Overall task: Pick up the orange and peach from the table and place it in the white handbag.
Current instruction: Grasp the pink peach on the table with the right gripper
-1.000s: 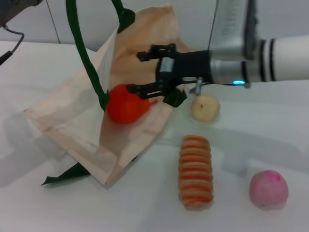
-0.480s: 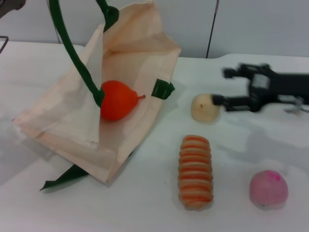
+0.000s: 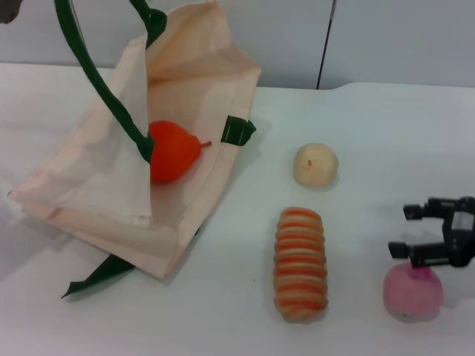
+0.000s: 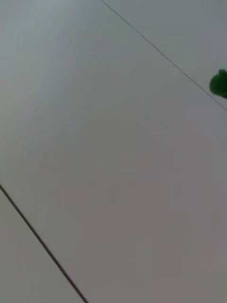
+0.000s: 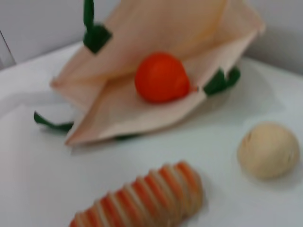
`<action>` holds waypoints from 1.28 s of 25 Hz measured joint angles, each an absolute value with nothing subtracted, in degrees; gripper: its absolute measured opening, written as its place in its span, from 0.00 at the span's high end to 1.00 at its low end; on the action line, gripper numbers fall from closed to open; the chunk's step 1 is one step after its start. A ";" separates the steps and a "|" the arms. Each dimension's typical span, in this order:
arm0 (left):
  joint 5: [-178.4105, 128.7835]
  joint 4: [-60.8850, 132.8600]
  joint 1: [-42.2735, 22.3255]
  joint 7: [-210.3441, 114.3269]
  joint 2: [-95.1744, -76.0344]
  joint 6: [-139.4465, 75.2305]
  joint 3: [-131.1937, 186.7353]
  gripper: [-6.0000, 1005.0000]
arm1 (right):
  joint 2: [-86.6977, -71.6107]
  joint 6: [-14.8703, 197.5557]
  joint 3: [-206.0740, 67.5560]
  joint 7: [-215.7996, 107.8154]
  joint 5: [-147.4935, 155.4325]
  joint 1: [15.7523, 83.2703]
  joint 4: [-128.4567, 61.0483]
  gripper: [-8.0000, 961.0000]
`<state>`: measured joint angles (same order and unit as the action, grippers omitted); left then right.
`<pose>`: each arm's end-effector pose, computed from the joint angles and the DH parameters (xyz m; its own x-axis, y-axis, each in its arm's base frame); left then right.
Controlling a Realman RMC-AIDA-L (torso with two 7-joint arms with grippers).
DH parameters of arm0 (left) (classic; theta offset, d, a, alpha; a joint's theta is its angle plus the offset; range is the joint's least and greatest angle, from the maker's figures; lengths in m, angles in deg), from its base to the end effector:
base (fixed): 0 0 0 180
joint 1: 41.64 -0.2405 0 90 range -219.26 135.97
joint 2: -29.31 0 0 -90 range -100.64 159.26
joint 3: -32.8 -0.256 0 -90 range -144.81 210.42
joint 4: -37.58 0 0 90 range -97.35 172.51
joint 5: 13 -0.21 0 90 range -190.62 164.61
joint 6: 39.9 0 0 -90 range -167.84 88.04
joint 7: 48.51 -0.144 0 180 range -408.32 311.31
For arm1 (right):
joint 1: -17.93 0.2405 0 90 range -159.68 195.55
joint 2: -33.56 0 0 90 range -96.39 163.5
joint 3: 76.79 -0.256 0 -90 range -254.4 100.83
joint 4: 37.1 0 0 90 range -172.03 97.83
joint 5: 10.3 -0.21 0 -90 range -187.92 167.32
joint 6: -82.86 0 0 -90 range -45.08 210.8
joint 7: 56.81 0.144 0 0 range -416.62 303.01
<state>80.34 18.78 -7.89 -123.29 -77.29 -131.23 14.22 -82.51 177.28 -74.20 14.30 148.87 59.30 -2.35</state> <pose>-0.2747 0.3760 0.1361 -0.0287 0.3440 0.9385 0.7750 -0.5853 0.2382 0.3008 0.3330 0.0233 0.8746 -0.4018 -0.2713 -0.4553 -0.8730 -0.1749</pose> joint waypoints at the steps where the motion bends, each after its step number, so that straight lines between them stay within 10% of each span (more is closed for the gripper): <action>1: 80.34 18.84 -7.93 -123.29 -77.17 -131.23 14.30 0.87 | -82.47 177.10 -74.20 14.74 149.91 59.29 -2.32 0.10; 32: 80.34 19.03 -9.28 -123.44 -76.69 -131.58 16.44 0.87 | -82.28 186.23 -72.61 18.00 155.03 59.22 3.81 0.14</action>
